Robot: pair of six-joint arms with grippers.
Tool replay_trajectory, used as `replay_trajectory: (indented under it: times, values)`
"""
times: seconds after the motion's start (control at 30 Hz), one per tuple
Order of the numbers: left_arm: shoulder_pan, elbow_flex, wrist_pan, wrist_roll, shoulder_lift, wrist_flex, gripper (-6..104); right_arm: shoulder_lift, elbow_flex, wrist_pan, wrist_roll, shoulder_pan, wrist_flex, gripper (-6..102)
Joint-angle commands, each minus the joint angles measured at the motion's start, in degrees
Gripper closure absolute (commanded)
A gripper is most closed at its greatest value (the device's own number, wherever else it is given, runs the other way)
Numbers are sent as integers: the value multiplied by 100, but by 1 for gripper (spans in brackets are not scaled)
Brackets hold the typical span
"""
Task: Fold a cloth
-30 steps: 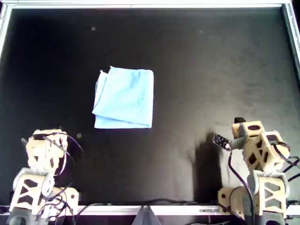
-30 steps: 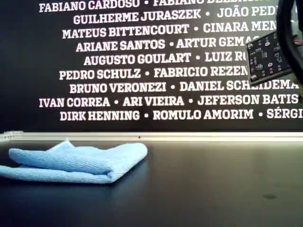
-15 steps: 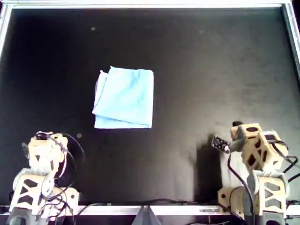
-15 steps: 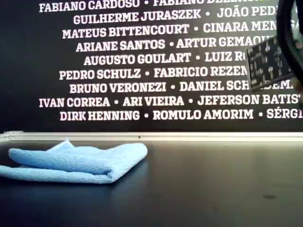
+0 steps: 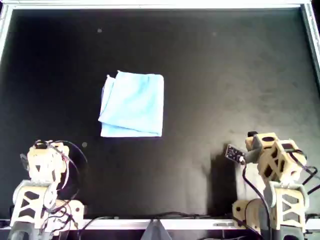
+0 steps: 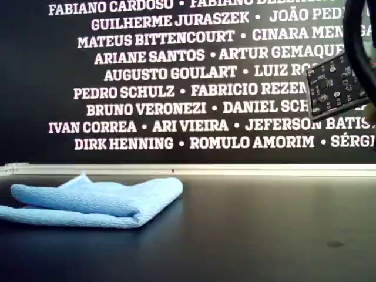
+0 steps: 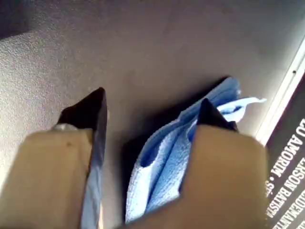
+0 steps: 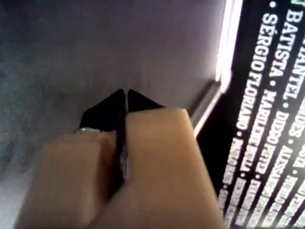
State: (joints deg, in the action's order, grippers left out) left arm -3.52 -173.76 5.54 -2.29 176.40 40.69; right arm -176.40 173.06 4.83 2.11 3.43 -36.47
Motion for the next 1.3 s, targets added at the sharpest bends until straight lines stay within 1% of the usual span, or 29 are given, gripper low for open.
replay_trajectory:
  times: [0.0, 0.03, 0.53, 0.77, 0.83, 0.9, 1.13, 1.2, 1.27]
  values:
    - [149, 53, 26, 26, 105, 18, 29, -176, 62, 35, -26, -62, -79, 97]
    - [141, 53, 26, 26, 105, 18, 29, -176, 62, -18, -26, -62, -79, 97]
    - [141, 53, 26, 44, 97, 18, 30, -176, 62, -18, -26, -62, -79, 97]
    - [141, 53, -35, 35, 97, 18, 30, -176, 62, -18, -26, -62, -79, 97]
    - [141, 53, 9, 35, 97, 18, 30, -176, 62, -18, -26, -62, -79, 97]
    - [141, 53, 9, 35, 97, 18, 30, -176, 62, -18, 35, -62, -79, 97]
    - [141, 53, 0, 35, 97, 18, 30, -176, 62, -18, 44, -62, -79, 97]
    - [141, 53, -35, 35, 97, 18, 30, -176, 62, 53, 53, -62, -79, 97]
    - [141, 53, -62, -9, 97, 18, 30, -176, 62, 62, 53, -62, -79, 97]
